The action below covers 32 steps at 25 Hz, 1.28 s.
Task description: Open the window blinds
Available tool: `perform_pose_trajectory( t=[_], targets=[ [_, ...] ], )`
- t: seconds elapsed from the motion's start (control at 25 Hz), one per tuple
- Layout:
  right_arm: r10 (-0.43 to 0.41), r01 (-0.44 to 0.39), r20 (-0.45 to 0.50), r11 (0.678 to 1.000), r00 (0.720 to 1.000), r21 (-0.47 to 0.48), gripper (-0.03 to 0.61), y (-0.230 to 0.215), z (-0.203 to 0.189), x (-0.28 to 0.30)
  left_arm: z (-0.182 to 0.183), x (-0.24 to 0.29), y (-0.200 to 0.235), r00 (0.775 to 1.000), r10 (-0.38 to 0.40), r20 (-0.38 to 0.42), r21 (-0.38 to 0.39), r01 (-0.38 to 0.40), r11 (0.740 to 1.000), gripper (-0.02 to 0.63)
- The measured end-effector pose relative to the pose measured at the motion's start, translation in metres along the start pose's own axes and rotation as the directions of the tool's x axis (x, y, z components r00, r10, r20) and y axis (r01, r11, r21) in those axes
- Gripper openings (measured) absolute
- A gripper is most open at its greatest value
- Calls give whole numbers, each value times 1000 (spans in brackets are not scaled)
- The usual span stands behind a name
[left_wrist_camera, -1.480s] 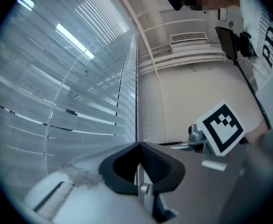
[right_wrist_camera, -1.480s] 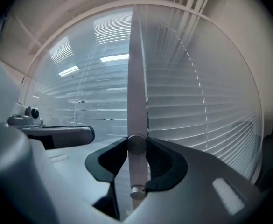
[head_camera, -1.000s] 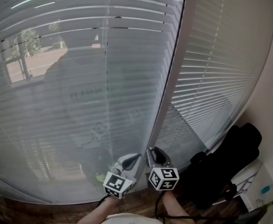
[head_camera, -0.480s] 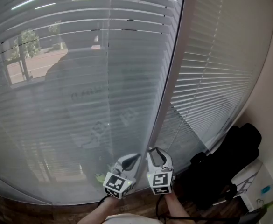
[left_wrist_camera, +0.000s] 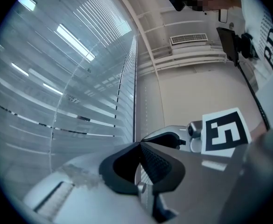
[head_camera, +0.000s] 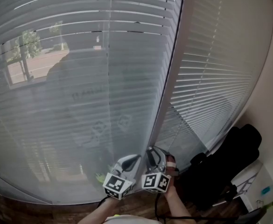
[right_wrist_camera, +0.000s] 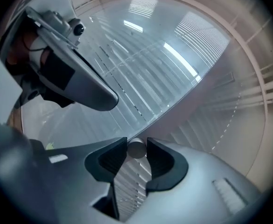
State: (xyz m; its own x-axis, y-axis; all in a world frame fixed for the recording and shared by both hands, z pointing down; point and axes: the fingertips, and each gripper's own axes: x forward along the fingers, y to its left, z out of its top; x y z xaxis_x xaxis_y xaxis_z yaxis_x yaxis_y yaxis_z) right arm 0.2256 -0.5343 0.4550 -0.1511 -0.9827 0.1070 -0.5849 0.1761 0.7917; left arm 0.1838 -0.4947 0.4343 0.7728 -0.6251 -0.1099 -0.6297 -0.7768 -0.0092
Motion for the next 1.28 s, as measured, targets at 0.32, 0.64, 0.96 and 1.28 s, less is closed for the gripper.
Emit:
perform_pose_trajectory(
  t=[0.32,0.64,0.96,1.28],
  targets=[
    [-1,0,23,999,1000,50,135,-2,-1,3,-1,-1,2,1000,19,-6,-1,-19,1000,-8],
    [29,-47,63,950,998,309,133,-7,0,1,0,-2,2,1000,28,-9,-4,-28,1000,-8],
    [23,-75,106,851,994,520,133,-11,-4,1,-3,1,0,1000,18,-10,-2,-18,1000,-8],
    [15,-95,125,744,992,661,133,-14,-6,1,-3,5,2,1000,11,-14,4,-11,1000,-8]
  ],
)
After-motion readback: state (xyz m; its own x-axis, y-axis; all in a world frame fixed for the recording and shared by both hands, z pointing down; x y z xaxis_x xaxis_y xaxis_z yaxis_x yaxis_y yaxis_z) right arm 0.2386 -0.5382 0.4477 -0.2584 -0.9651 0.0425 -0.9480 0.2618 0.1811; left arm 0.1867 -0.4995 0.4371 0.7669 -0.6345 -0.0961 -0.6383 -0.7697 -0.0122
